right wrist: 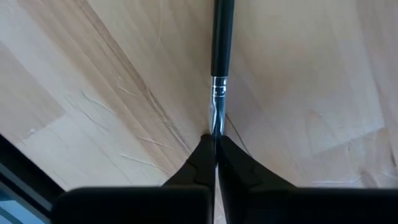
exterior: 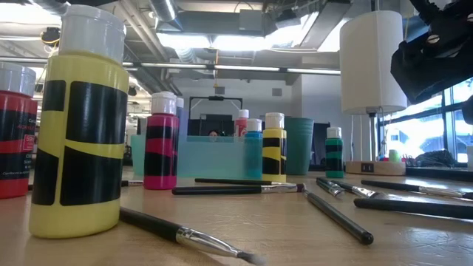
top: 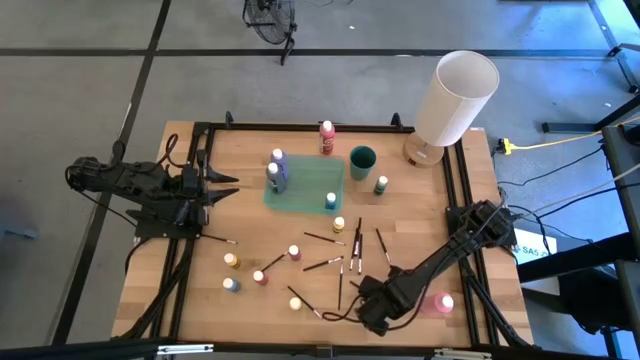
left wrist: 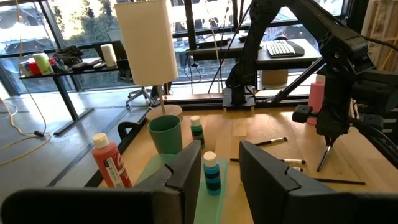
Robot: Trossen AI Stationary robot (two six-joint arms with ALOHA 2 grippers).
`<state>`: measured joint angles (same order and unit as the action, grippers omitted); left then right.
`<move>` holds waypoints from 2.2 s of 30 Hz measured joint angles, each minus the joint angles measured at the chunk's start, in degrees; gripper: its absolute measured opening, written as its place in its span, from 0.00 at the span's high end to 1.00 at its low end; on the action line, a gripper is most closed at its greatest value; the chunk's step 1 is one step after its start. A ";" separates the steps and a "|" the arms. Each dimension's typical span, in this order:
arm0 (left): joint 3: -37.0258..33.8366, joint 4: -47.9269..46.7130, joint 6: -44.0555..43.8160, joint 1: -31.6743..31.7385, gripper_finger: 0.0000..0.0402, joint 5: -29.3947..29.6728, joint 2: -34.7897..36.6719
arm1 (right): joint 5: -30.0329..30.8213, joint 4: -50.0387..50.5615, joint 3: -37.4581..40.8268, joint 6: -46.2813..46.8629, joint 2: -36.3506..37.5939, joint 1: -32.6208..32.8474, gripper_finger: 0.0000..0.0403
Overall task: Pick & Place Paint Supplies
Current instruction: Put the black paint brush into the dark green cup
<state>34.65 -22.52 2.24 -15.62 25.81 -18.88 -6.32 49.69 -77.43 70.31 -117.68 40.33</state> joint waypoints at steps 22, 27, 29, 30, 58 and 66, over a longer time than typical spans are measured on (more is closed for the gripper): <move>0.00 0.00 0.00 0.00 0.74 0.01 -0.01 | -0.82 27.80 -14.96 1.24 -0.37 -1.65 1.00; 0.00 0.00 0.01 -0.01 0.74 0.01 0.00 | 2.17 36.60 -20.51 1.09 -0.34 -2.25 1.00; 0.00 0.00 0.02 -0.01 0.74 0.01 -0.01 | 4.02 40.02 -22.93 0.86 -0.34 -2.62 1.00; 0.00 0.00 0.01 -0.01 0.74 0.01 0.00 | 5.15 40.64 -24.10 0.64 -0.31 -2.89 1.00; 0.00 -0.02 0.02 -0.01 0.74 0.01 -0.01 | 29.12 40.33 -43.81 -35.67 -0.17 -18.10 1.00; 0.00 2.49 1.73 0.01 0.74 -0.82 -0.29 | 33.45 40.33 -45.00 -41.54 -0.17 -19.46 1.00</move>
<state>34.65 -20.03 3.97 -15.62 24.99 -19.17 27.13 90.01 -122.43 28.77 -117.84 20.88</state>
